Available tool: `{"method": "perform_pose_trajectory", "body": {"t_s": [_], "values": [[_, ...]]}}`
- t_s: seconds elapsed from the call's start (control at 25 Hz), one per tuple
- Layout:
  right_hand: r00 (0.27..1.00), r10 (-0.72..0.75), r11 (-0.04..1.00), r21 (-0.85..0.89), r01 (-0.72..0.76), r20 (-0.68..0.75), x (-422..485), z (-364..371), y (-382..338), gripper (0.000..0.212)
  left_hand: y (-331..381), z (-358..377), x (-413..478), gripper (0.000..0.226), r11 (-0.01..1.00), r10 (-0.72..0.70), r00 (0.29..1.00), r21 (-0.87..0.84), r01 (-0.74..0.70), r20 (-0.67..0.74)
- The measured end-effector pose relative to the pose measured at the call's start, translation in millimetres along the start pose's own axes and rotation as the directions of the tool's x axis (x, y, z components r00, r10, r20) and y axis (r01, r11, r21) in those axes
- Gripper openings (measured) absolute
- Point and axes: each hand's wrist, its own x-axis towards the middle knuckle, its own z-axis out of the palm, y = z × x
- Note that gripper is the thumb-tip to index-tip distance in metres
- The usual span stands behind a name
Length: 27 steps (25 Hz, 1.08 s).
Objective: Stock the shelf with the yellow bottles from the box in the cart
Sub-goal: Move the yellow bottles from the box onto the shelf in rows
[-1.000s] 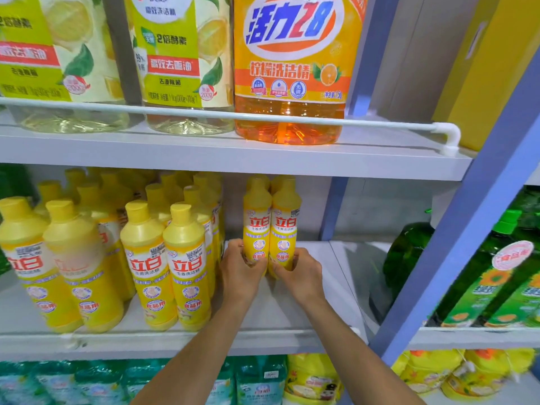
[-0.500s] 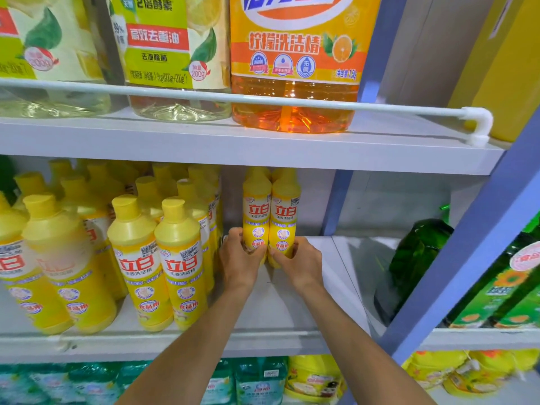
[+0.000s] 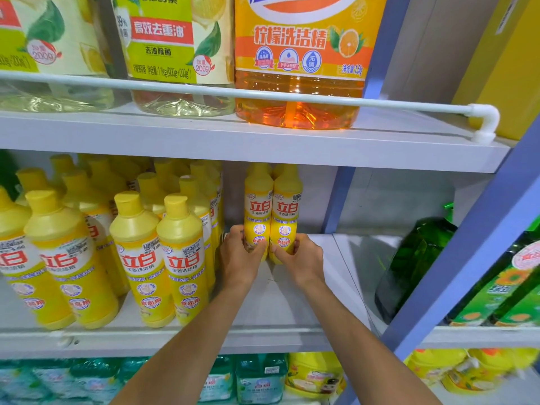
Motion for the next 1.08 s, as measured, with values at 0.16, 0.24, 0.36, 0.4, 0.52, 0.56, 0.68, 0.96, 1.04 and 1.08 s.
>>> {"method": "perform_pose_trajectory", "body": {"t_s": [0.16,0.24,0.36,0.4,0.52,0.56,0.68,0.96,1.04,1.08], "values": [[1.000,-0.010,1.000,-0.023,0.011,0.020,0.8,-0.5,0.7,0.055,1.0,-0.9,0.3,0.050,1.000,-0.016,1.000,0.009,0.016,0.014],[0.997,-0.028,0.998,-0.055,0.031,0.070,0.5,-5.8,-0.8,0.057,6.0,-7.0,0.8,0.051,1.000,-0.018,0.998,0.006,0.018,0.055],[0.982,-0.056,0.985,-0.149,0.084,0.183,-5.8,-19.9,-3.0,0.062,12.6,-16.5,-2.7,0.061,0.995,-0.043,0.982,0.093,0.027,0.184],[0.975,-0.059,0.976,-0.193,0.102,0.214,-10.7,-26.1,-3.5,0.064,15.5,-19.8,-6.9,0.063,0.990,-0.057,0.972,0.138,0.026,0.227],[0.947,-0.093,0.908,-0.363,0.207,0.309,-25.9,-47.8,-2.0,0.066,23.8,-34.0,-24.7,0.065,0.906,-0.035,0.926,0.403,-0.129,0.376],[0.934,-0.116,0.866,-0.427,0.262,0.338,-31.6,-55.8,-1.3,0.068,26.7,-39.5,-31.4,0.065,0.830,-0.037,0.891,0.511,-0.225,0.452],[0.884,-0.183,0.756,-0.514,0.406,0.430,-54.1,-78.7,-6.6,0.077,38.8,-60.5,-54.9,0.070,0.634,-0.030,0.779,0.614,-0.470,0.627],[0.845,-0.154,0.592,-0.637,0.494,0.513,-149.3,-107.4,-28.8,0.099,57.6,-129.8,-127.8,0.110,0.402,0.060,0.682,0.608,-0.685,0.728],[0.850,-0.169,0.557,-0.664,0.499,0.498,-179.1,-104.0,-35.7,0.100,57.6,-154.2,-147.6,0.116,0.370,0.088,0.678,0.609,-0.702,0.729],[0.850,-0.177,0.543,-0.671,0.505,0.497,-195.0,-100.9,-40.2,0.100,54.3,-167.7,-157.6,0.110,0.364,0.094,0.685,0.615,-0.699,0.723]]}}
